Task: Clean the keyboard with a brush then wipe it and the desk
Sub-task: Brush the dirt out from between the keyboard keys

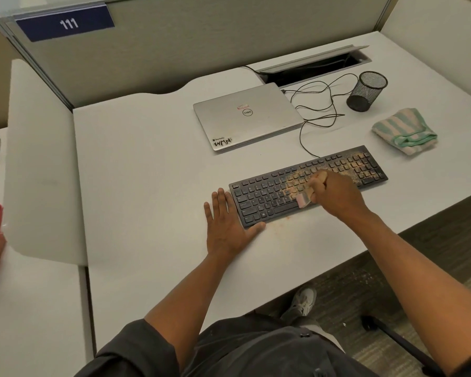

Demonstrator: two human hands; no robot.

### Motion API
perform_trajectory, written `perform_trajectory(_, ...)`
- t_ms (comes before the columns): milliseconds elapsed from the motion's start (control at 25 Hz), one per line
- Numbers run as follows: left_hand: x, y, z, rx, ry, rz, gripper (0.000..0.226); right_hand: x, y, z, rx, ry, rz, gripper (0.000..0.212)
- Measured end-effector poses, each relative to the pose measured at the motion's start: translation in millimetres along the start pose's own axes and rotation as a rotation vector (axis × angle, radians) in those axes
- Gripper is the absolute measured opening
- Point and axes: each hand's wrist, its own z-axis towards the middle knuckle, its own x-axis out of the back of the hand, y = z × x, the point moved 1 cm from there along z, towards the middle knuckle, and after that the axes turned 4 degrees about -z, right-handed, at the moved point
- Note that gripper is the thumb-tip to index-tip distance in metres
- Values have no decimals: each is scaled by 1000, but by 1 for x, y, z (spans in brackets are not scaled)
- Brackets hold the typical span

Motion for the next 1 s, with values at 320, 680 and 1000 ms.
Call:
perform_trajectory(320, 0, 1, -1, -2, 11, -8, 129, -3, 14, -12, -10, -13, 20, 32)
perform_trajectory(680, 1, 3, -1, 24, 0, 24, 129, 5, 25, -4, -8, -76, 125, 26)
perform_trajectory(1000, 0, 5, 0, 32, 6, 58, 129, 20, 34, 8, -30, -210, 310, 20)
